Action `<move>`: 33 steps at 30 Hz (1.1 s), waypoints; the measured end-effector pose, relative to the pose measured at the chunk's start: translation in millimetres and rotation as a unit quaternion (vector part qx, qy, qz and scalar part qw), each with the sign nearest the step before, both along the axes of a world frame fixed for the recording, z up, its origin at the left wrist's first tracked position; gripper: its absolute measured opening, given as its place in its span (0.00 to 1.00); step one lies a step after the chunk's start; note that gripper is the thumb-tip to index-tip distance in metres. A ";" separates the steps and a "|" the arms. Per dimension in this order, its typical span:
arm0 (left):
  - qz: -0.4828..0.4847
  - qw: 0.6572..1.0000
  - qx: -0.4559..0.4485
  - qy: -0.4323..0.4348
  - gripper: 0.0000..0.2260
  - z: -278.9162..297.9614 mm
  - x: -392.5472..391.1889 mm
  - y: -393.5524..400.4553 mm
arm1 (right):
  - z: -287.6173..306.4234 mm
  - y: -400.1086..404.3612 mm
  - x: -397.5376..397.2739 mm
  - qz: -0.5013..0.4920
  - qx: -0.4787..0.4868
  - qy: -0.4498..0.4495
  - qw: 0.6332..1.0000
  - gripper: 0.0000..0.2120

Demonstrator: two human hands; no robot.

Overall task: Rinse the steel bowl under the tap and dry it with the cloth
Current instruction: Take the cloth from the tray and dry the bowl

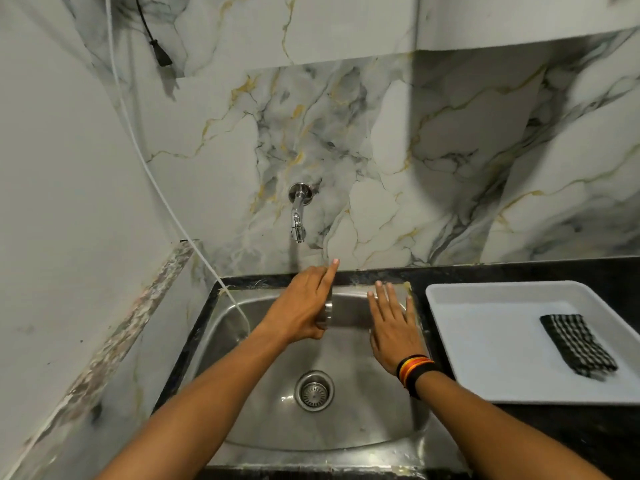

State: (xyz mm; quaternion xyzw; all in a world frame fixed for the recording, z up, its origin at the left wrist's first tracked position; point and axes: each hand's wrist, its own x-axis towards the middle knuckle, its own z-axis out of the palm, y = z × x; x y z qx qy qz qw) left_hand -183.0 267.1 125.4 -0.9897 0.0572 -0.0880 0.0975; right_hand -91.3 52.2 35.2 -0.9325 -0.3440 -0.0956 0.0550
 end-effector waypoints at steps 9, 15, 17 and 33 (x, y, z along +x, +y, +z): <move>0.108 0.957 0.190 0.189 0.49 -8.3 28.2 -59.5 | 12.4 -63.5 29.2 0.009 -0.063 0.002 0.998 0.37; 0.172 0.951 0.191 0.175 0.52 -18.9 47.6 -93.8 | 5.7 -147.7 67.0 -0.030 -0.032 0.027 0.999 0.35; 0.190 0.950 0.182 0.170 0.62 -23.5 52.6 -99.5 | 2.0 -172.0 80.3 -0.057 -0.014 0.049 0.997 0.36; 0.153 0.933 -0.326 0.004 0.77 -49.4 43.3 -150.7 | -52.4 -342.2 172.4 -0.290 -0.083 0.251 0.920 0.35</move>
